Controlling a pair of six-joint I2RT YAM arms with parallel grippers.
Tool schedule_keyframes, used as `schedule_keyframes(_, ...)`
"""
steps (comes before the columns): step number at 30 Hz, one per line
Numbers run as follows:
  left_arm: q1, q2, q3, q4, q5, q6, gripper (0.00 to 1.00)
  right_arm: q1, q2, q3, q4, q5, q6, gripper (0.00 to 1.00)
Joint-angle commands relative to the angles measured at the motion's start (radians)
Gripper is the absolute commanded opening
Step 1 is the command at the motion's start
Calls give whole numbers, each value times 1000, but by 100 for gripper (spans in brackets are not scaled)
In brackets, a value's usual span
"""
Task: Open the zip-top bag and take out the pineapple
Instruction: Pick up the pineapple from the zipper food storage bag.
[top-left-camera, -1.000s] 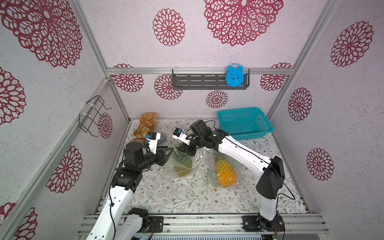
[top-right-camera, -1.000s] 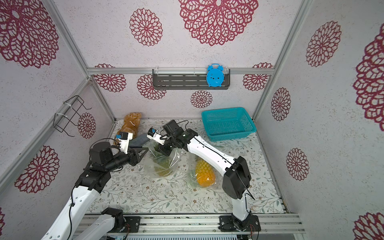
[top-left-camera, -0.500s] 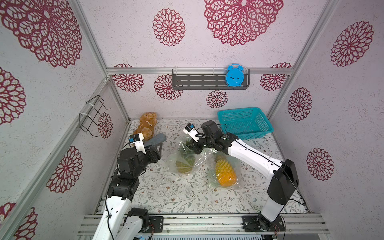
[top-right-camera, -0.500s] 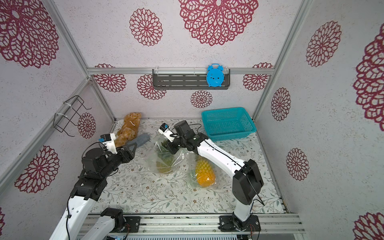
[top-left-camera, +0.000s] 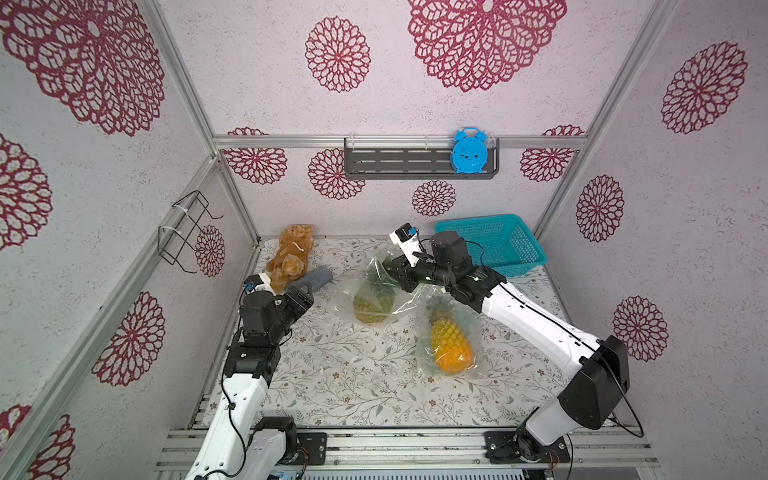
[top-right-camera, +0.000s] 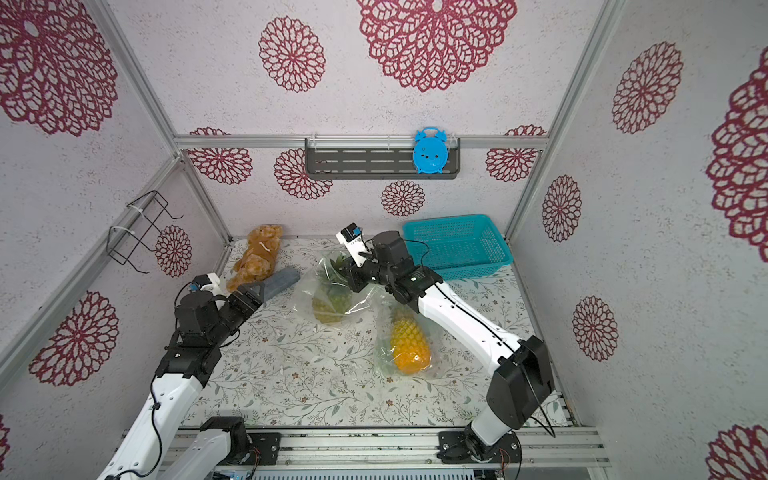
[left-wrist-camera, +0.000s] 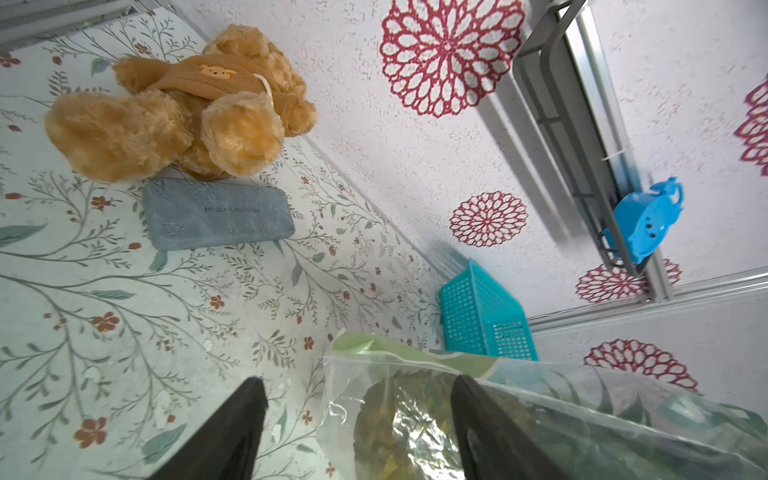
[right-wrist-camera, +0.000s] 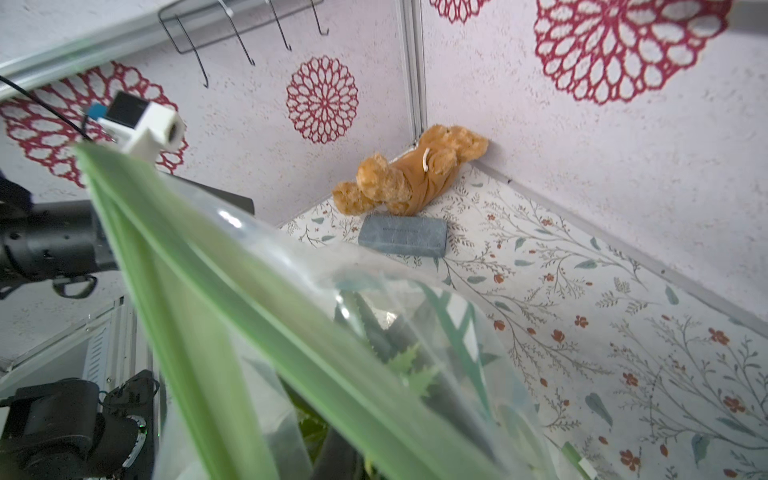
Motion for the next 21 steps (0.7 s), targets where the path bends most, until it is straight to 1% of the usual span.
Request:
schedule_keyframes(1, 13, 12, -16, 101, 51, -74, 78, -1, -83, 62, 197, -59, 64, 0)
schedule_keyframes(6, 15, 16, -36, 170, 88, -118, 83, 0, -95, 83, 234, -87, 96, 0)
schedule_keyframes(18, 14, 5, -74, 222, 96, -173, 85, -1, -74, 179, 260, -138, 131, 0)
schedule_keyframes(21, 14, 10, -84, 251, 116, -186, 84, 0, -64, 196, 269, -156, 142, 0)
